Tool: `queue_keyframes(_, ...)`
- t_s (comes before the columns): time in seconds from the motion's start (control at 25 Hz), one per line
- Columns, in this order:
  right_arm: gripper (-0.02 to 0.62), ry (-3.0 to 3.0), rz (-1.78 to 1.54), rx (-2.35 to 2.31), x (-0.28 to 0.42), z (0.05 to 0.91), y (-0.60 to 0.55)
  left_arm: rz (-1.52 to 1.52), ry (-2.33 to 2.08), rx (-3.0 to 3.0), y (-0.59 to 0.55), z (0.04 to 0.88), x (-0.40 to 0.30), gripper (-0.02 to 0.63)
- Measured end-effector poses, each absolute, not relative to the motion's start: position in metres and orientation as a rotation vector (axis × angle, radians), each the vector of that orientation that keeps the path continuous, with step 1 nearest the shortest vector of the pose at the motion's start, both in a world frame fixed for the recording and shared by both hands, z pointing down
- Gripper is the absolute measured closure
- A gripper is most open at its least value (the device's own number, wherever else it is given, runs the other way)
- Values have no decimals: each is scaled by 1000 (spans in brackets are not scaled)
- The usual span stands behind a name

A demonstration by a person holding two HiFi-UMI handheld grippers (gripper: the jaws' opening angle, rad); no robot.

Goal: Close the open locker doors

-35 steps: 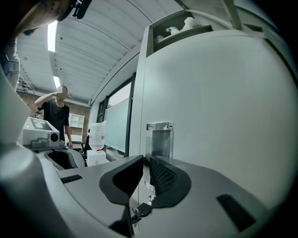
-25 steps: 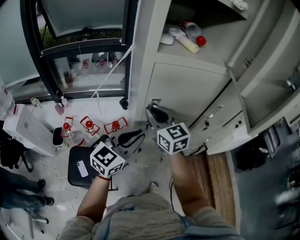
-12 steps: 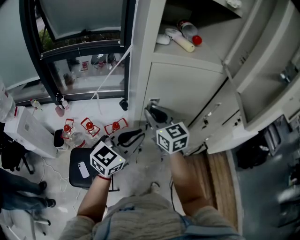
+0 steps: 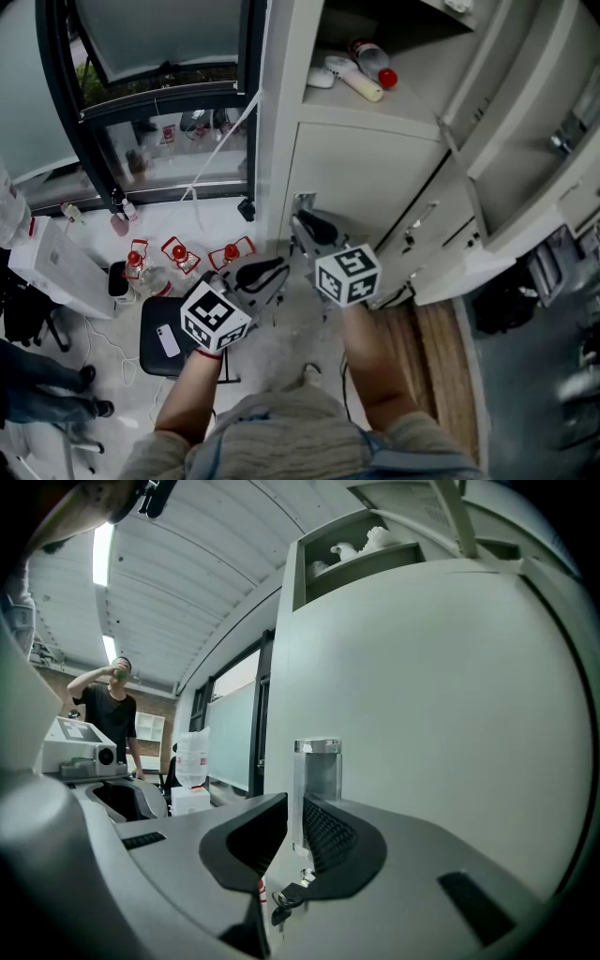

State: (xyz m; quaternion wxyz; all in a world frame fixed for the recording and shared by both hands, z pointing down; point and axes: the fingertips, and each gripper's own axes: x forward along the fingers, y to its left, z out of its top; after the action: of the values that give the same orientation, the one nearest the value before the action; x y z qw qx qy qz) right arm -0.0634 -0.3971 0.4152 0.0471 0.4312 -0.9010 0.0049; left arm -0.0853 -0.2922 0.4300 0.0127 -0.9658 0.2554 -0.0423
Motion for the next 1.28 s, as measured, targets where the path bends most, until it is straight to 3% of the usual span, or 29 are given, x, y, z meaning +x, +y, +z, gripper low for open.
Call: queue_keyframes(1.28, 545, -2763, -38, 1451, -21, 368, -261, -73, 525, -3034, -241, 397, -62, 566)
